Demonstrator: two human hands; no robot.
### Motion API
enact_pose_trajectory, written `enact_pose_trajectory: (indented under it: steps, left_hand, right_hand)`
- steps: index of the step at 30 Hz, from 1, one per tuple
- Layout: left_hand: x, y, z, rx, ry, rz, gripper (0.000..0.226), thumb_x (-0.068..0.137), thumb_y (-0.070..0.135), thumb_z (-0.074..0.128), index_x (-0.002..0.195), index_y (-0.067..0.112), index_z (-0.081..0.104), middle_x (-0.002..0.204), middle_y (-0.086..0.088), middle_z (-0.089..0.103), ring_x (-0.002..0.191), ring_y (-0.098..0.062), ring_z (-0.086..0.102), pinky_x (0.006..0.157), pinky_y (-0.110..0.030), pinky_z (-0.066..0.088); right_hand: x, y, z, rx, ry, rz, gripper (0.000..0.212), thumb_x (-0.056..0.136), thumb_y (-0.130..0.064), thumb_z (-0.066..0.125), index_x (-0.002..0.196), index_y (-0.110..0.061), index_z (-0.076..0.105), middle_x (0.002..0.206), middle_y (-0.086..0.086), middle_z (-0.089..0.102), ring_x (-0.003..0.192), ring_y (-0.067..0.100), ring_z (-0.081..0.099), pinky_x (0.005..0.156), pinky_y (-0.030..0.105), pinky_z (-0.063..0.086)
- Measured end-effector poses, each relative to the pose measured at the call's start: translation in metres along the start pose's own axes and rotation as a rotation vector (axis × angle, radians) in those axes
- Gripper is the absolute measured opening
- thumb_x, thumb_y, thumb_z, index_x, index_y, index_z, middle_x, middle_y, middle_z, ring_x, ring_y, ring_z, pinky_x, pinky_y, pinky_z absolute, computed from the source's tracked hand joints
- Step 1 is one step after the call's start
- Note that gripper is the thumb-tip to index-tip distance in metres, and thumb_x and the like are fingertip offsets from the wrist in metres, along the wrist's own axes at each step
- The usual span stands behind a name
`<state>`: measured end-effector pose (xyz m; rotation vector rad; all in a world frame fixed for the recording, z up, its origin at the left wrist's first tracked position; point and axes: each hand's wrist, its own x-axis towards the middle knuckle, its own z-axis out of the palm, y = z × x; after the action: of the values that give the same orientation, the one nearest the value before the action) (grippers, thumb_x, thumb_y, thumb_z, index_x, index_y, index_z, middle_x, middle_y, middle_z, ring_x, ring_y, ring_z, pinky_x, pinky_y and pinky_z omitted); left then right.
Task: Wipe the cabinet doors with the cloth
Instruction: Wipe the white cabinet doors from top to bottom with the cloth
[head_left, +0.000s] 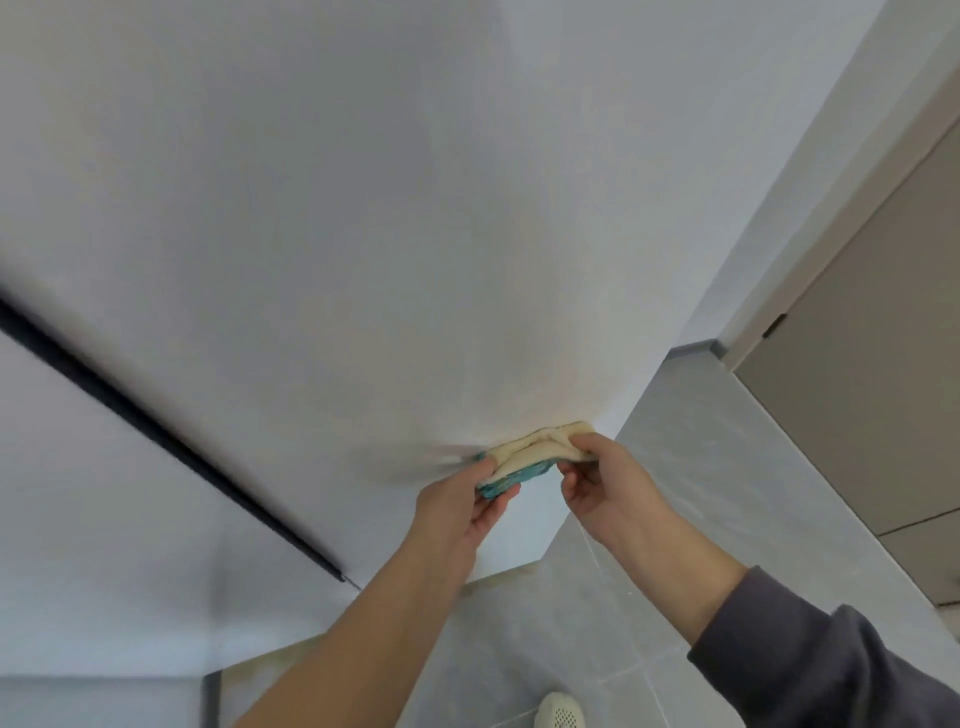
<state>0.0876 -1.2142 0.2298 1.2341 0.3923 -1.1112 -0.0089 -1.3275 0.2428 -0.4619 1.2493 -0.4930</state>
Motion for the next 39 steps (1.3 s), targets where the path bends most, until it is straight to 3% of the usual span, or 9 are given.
enact_pose_trajectory:
  steps: [9, 16, 22, 26, 30, 34, 36, 39]
  left_hand:
    - [-0.198, 0.14, 0.038, -0.031, -0.217, 0.37, 0.016, 0.089, 0.011, 0.068, 0.101, 0.0, 0.068, 0.089, -0.014, 0.073, 0.066, -0.017, 0.072, 0.053, -0.019, 0.054]
    - [-0.3, 0.201, 0.051, -0.067, -0.389, 0.784, 0.019, 0.094, 0.015, 0.062, 0.109, 0.004, 0.067, 0.095, -0.007, 0.074, 0.082, -0.017, 0.07, 0.065, -0.021, 0.055]
    - [-0.344, 0.2, 0.06, 0.034, -0.425, 0.91, 0.025, 0.097, 0.018, 0.058, 0.115, 0.003, 0.067, 0.107, -0.011, 0.073, 0.091, -0.019, 0.071, 0.074, -0.023, 0.056]
    - [-0.385, 0.214, 0.081, 0.154, -0.394, 0.988, 0.024, 0.096, 0.023, 0.059, 0.108, 0.006, 0.07, 0.098, -0.009, 0.075, 0.083, -0.018, 0.072, 0.07, -0.025, 0.057]
    - [-0.428, 0.24, 0.094, 0.332, -0.209, 1.171, 0.025, 0.097, 0.033, 0.057, 0.1, 0.013, 0.073, 0.091, 0.0, 0.076, 0.075, -0.012, 0.07, 0.062, -0.026, 0.058]
    - [-0.456, 0.28, 0.089, 0.402, 0.137, 1.555, 0.014, 0.094, 0.031, 0.059, 0.092, 0.025, 0.072, 0.086, 0.013, 0.072, 0.083, -0.003, 0.066, 0.073, -0.025, 0.055]
    - [-0.466, 0.306, 0.083, 0.437, 0.328, 1.76, 0.011, 0.094, 0.026, 0.059, 0.095, 0.029, 0.069, 0.095, 0.019, 0.067, 0.089, 0.002, 0.06, 0.08, -0.02, 0.047]
    - [-0.472, 0.348, 0.074, 0.557, 0.629, 2.006, 0.016, 0.094, 0.019, 0.057, 0.106, 0.025, 0.066, 0.112, 0.015, 0.056, 0.108, -0.006, 0.05, 0.09, -0.025, 0.04]
  right_hand:
    - [-0.222, -0.098, 0.082, 0.172, -0.305, -0.219, 0.003, 0.089, -0.008, 0.061, 0.089, -0.007, 0.064, 0.075, 0.006, 0.062, 0.058, 0.013, 0.055, 0.053, 0.017, 0.044]
    - [-0.333, -0.143, 0.112, 0.206, -0.747, -0.436, 0.006, 0.092, -0.009, 0.06, 0.091, -0.012, 0.065, 0.083, 0.0, 0.068, 0.07, 0.012, 0.062, 0.055, 0.021, 0.045]
    - [-0.357, -0.136, 0.108, 0.161, -0.884, -0.772, 0.021, 0.094, -0.02, 0.058, 0.114, -0.021, 0.063, 0.112, -0.004, 0.068, 0.104, 0.009, 0.063, 0.094, 0.033, 0.046]
    - [-0.396, -0.168, 0.124, 0.157, -0.975, -0.982, 0.023, 0.096, -0.019, 0.058, 0.118, -0.02, 0.06, 0.111, -0.001, 0.067, 0.106, 0.014, 0.062, 0.098, 0.036, 0.048]
    - [-0.443, -0.208, 0.138, 0.178, -0.942, -1.282, 0.014, 0.098, -0.012, 0.055, 0.107, -0.022, 0.061, 0.093, -0.01, 0.068, 0.09, 0.005, 0.064, 0.083, 0.026, 0.053]
    - [-0.489, -0.264, 0.158, 0.232, -0.791, -1.701, 0.014, 0.095, -0.012, 0.057, 0.107, -0.02, 0.059, 0.104, -0.006, 0.058, 0.088, 0.001, 0.059, 0.071, 0.016, 0.047]
    - [-0.505, -0.292, 0.178, 0.125, -0.612, -2.062, 0.023, 0.091, -0.01, 0.058, 0.111, -0.022, 0.06, 0.112, -0.009, 0.049, 0.097, 0.003, 0.054, 0.071, 0.016, 0.046]
    - [-0.504, -0.329, 0.217, -0.27, -0.223, -2.543, 0.04, 0.085, -0.014, 0.063, 0.124, -0.024, 0.061, 0.118, -0.008, 0.047, 0.101, 0.015, 0.05, 0.07, 0.03, 0.05]
